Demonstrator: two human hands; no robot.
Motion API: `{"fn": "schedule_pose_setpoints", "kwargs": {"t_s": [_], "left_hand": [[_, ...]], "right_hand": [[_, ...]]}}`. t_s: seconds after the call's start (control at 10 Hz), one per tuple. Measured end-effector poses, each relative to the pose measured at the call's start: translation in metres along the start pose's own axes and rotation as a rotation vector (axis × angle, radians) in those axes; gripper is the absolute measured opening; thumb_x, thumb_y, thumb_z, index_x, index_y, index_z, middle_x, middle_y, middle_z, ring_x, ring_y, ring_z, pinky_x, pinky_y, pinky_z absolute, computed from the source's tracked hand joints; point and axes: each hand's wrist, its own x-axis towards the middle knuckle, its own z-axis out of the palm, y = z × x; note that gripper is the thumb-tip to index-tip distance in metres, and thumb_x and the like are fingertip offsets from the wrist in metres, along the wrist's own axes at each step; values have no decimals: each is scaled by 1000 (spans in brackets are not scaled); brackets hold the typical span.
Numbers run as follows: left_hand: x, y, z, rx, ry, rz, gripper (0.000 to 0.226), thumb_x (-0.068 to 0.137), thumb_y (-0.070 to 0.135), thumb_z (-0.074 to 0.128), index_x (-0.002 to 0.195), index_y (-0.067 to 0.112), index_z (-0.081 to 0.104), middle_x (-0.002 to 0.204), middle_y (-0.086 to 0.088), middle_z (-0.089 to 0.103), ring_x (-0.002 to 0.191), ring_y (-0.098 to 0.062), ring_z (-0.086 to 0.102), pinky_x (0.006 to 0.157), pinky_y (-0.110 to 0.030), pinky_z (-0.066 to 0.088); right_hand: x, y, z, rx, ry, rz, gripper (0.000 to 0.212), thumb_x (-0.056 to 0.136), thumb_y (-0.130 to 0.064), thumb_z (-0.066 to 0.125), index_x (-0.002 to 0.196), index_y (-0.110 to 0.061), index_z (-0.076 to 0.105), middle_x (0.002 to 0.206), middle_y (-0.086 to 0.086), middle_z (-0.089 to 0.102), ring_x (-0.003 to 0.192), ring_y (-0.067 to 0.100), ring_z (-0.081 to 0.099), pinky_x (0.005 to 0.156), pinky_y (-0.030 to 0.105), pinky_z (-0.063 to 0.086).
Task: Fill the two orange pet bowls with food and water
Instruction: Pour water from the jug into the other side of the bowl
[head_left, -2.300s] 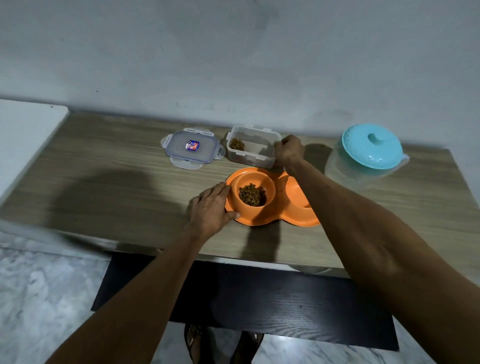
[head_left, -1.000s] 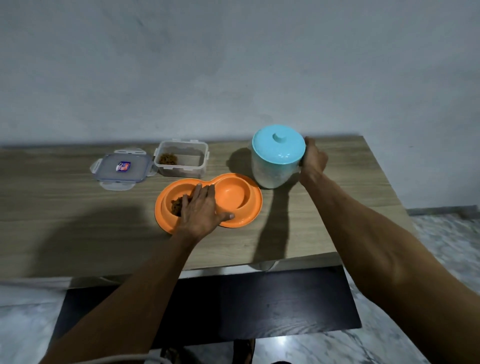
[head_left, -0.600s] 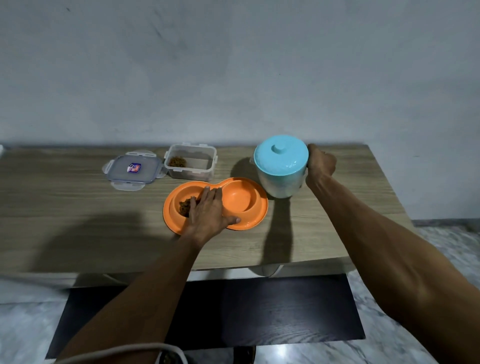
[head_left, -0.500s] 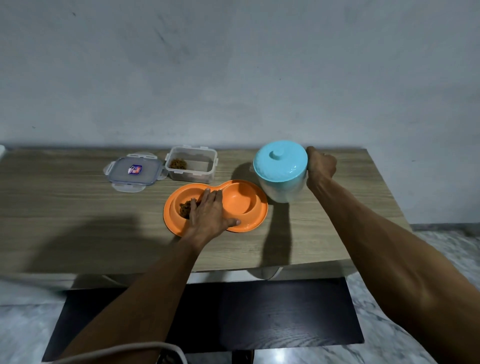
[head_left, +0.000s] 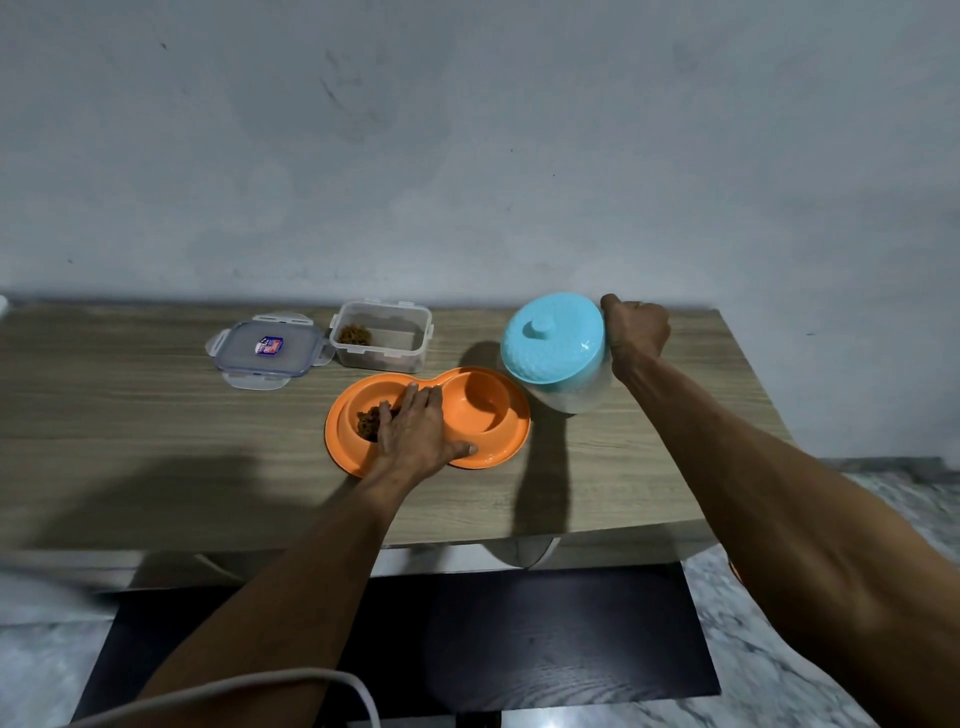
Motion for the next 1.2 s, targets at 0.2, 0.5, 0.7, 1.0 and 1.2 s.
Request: {"fn": "schedule_pose_setpoints", "kwargs": {"t_s": [0.2, 0.5, 0.7, 1.0, 1.2], "left_hand": [[1, -1, 0, -3, 6, 9, 105, 76, 62, 68, 154, 12, 18, 160, -6, 24, 152, -25, 9, 118, -59, 9], [1, -1, 1, -4, 3, 6, 105, 77, 61, 68, 154, 12, 17, 161, -7, 23, 152, -25, 8, 119, -59, 8], [1, -2, 2, -3, 1, 9, 105, 76, 62, 68, 154, 12, 17, 161, -7, 23, 152, -26, 8, 118, -60, 9], [2, -2, 3, -9, 1, 9, 105, 76, 61, 69, 154, 13, 18, 161, -7, 24, 152, -26, 9, 119, -60, 8], [3, -1, 2, -11, -1, -1, 105, 76, 60, 70, 154, 12, 18, 161, -7, 23, 152, -26, 8, 119, -60, 8]], "right_hand": [[-3, -4, -1, -77, 20, -57, 37, 77, -20, 62, 47, -10, 43, 49, 1, 38, 50, 17, 32, 62, 28, 38], [-1, -6, -3, -134, 10, -121, 39, 76, -17, 62, 46, -12, 38, 47, 0, 32, 52, 16, 27, 60, 28, 35], [0, -5, -4, -177, 9, -144, 39, 75, -17, 61, 45, -12, 37, 45, 0, 31, 50, 16, 26, 59, 28, 35], [1, -4, -5, -213, 12, -159, 39, 76, -17, 61, 45, -11, 39, 45, 1, 33, 49, 17, 28, 59, 27, 35], [2, -5, -5, -244, 17, -180, 39, 77, -18, 60, 44, -11, 39, 46, 3, 34, 51, 18, 31, 59, 29, 36]]}}
